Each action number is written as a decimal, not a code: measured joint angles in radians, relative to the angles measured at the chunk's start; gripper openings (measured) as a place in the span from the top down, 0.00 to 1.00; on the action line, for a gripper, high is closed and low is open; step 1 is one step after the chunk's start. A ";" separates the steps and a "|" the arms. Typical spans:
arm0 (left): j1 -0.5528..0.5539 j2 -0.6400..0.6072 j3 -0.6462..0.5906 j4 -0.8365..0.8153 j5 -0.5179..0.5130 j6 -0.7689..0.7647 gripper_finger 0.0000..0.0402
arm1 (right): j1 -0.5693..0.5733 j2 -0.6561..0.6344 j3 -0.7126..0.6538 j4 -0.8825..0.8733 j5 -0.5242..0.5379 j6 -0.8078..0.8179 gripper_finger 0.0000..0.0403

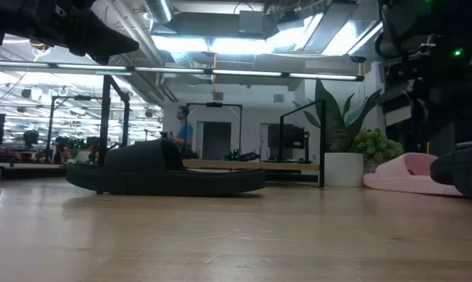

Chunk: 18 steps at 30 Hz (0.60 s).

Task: Pick and place slides into the shelf
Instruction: Put the top pink slide on the shelf

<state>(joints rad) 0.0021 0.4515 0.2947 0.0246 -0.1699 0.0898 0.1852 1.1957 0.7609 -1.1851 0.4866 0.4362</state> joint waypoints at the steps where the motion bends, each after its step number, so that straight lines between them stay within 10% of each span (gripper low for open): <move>1: 0.000 0.000 0.000 -0.006 0.000 0.000 1.00 | 0.000 0.000 0.000 0.000 0.000 0.000 0.58; 18: 0.000 0.000 0.000 -0.043 0.000 0.002 1.00 | 0.000 0.003 -0.041 0.036 -0.010 0.076 0.58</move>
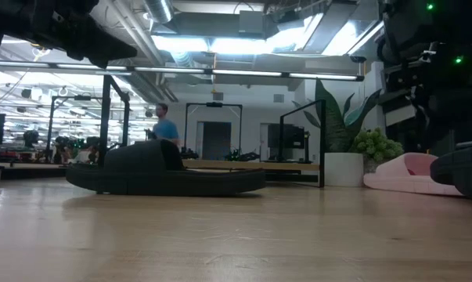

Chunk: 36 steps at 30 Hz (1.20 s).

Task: Pick and place slides into the shelf
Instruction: Put the top pink slide on the shelf

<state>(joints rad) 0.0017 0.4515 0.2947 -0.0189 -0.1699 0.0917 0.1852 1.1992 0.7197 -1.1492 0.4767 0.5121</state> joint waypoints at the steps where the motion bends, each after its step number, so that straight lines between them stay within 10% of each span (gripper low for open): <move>1: 0.000 0.000 0.000 0.000 0.000 0.000 1.00 | 0.000 0.000 0.000 0.000 0.000 0.000 0.58; 36: 0.000 0.000 0.000 0.005 0.000 0.022 1.00 | -0.182 0.081 -0.001 0.050 0.011 0.000 0.58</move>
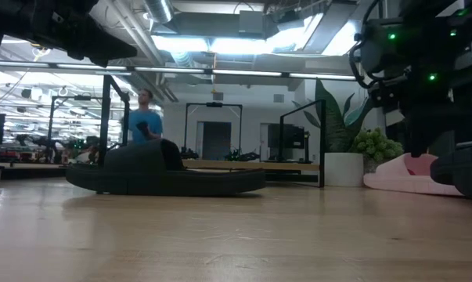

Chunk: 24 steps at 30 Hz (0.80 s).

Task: Pick and place slides into the shelf
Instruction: Put the top pink slide on the shelf

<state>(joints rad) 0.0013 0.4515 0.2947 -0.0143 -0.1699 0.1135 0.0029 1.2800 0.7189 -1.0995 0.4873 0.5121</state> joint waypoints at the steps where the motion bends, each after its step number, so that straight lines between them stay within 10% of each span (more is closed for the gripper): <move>1: 0.000 0.000 0.000 0.000 0.000 0.000 1.00 | -0.007 0.000 0.000 0.000 0.000 0.000 0.58; 11: 0.000 0.000 0.000 -0.001 0.000 -0.004 1.00 | -0.047 0.000 0.000 0.000 0.000 0.001 0.61; 24: 0.000 0.000 0.000 -0.001 0.000 -0.005 1.00 | -0.047 0.010 -0.003 0.017 -0.038 -0.020 0.98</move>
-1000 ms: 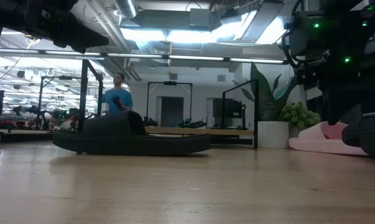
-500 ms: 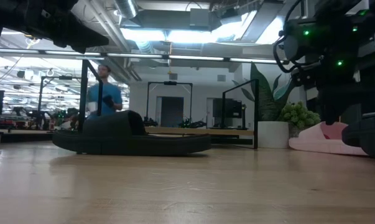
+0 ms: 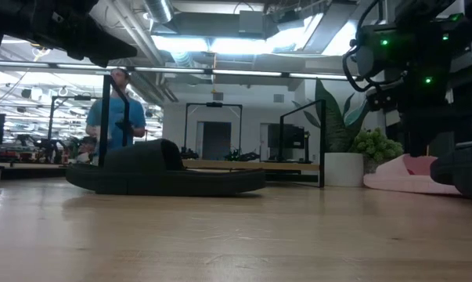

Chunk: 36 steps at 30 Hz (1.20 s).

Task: Pick and place slides into the shelf
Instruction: Put the top pink slide on the shelf

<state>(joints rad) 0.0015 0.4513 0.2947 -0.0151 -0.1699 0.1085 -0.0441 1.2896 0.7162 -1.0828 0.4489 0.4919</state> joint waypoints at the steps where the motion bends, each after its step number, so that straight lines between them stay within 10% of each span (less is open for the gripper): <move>1: 0.000 0.000 0.000 0.000 0.000 0.000 1.00 | 0.000 0.000 0.000 0.000 0.000 0.000 0.98; 36: 0.000 0.000 0.000 -0.001 0.000 0.000 1.00 | 0.000 0.000 0.019 0.050 -0.077 -0.032 0.95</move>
<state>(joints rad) 0.0017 0.4514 0.2947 -0.0157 -0.1696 0.1085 -0.0441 1.2896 0.7349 -1.0328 0.3721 0.4594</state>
